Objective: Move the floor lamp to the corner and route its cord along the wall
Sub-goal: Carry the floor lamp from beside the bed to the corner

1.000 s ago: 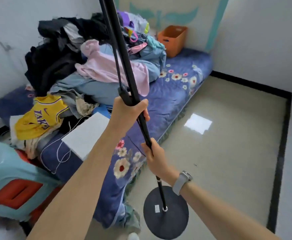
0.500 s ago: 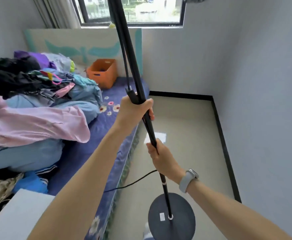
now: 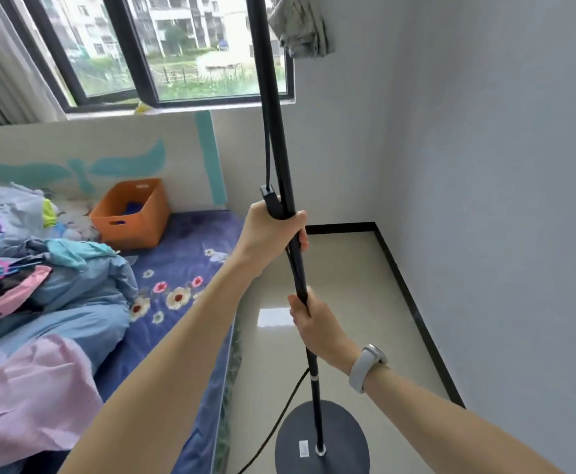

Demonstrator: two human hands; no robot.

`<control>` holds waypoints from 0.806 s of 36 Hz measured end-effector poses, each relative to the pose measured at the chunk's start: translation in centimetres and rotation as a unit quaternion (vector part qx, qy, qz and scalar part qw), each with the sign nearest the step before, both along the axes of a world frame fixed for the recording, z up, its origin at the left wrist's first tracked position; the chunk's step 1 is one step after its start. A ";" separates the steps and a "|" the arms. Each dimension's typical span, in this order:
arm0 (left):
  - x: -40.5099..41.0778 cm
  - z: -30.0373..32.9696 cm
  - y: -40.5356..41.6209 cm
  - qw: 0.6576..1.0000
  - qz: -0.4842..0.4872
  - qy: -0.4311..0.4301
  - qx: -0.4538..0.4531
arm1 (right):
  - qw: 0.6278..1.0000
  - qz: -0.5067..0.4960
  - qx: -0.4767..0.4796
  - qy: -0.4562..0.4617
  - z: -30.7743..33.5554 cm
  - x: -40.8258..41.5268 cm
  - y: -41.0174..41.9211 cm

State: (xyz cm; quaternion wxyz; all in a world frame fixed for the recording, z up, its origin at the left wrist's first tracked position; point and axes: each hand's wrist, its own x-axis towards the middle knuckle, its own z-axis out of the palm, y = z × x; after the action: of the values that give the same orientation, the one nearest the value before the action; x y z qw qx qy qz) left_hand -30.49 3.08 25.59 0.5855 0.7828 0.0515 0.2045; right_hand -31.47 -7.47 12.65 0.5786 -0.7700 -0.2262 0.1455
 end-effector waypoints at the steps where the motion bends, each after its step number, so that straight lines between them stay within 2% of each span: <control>1: 1.6 -0.1 0.2 1.000 -0.004 0.001 0.005 | 1.000 0.000 0.004 0.002 -0.2 1.6 0.3; 7: 12.8 -1.0 1.9 1.000 -0.024 -0.001 -0.012 | 0.999 -0.011 0.035 0.012 -1.7 12.6 2.3; 16: 28.4 -1.6 3.7 0.985 -0.041 -0.028 -0.165 | 0.999 -0.030 0.040 0.003 -1.6 29.6 5.1; 23: 38.5 -1.5 6.5 0.966 -0.096 -0.032 -0.240 | 0.999 -0.028 0.030 -0.015 -1.3 40.3 7.2; 29: 47.4 -2.9 10.1 0.958 -0.105 -0.028 -0.264 | 0.999 -0.039 -0.003 -0.028 -2.0 49.4 9.7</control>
State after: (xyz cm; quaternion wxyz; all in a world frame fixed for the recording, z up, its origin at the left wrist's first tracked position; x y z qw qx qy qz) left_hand 16.89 13.15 22.68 0.7908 0.5952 0.0043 0.1431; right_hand 17.92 2.26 10.68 0.5752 -0.7836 -0.2117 0.1013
